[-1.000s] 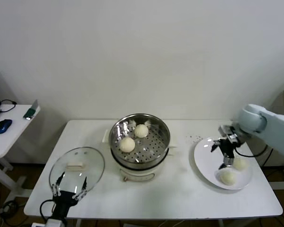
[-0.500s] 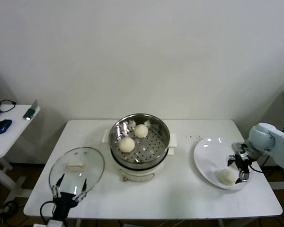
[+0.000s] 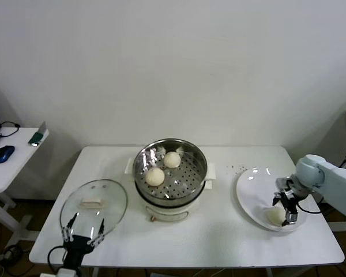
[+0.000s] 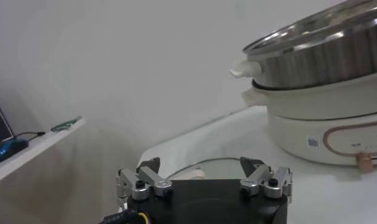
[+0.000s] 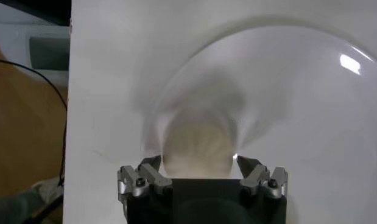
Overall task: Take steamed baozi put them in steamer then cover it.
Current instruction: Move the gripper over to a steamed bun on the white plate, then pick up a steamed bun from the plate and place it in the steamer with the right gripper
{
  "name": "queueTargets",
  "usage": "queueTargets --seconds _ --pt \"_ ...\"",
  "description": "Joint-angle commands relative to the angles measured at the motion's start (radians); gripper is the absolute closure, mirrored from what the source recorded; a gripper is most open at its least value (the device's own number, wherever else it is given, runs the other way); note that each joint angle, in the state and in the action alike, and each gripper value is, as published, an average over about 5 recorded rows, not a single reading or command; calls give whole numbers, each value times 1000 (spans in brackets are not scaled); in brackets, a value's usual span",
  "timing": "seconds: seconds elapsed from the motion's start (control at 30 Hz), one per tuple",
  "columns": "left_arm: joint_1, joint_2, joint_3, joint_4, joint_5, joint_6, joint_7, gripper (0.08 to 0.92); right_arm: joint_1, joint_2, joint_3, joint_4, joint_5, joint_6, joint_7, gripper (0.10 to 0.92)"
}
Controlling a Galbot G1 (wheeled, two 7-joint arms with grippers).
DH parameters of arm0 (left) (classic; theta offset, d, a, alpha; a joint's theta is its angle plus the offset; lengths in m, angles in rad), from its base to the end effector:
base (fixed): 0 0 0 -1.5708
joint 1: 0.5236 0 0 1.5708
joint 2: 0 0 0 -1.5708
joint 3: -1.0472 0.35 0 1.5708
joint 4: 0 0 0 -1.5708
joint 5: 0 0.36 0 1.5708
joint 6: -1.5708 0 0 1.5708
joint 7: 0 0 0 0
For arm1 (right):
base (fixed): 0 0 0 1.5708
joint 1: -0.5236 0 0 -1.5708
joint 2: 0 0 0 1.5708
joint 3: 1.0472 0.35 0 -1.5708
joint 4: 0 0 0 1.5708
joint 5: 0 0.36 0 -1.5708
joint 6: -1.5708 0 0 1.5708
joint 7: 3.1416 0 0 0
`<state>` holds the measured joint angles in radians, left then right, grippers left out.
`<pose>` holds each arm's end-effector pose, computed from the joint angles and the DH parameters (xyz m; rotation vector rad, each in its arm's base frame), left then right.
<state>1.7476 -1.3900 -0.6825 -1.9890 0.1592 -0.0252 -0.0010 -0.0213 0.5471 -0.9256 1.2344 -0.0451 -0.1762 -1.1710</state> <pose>0.1252 0.0878 -0.3555 0.0195 -2.8412 -0.5730 0.4763 -0.2249 -0.2405 1.2610 -1.1980 1.1867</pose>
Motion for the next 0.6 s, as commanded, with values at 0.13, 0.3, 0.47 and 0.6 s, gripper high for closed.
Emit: queueTargets --seconds 0.13,0.3,0.47,0.6 --pt "-10 -2 7 6 1 5 -1 177 -13 22 -1 -23 -17 9 -8 219" --pt "-11 -1 5 6 2 5 -2 177 2 26 -9 -35 -21 24 -17 278" --pt "-8 -2 5 4 1 5 -3 177 26 31 -16 -43 -19 46 -27 329" --pt "-8 -1 5 4 1 6 -3 177 94 48 -41 -65 -13 85 -44 344"
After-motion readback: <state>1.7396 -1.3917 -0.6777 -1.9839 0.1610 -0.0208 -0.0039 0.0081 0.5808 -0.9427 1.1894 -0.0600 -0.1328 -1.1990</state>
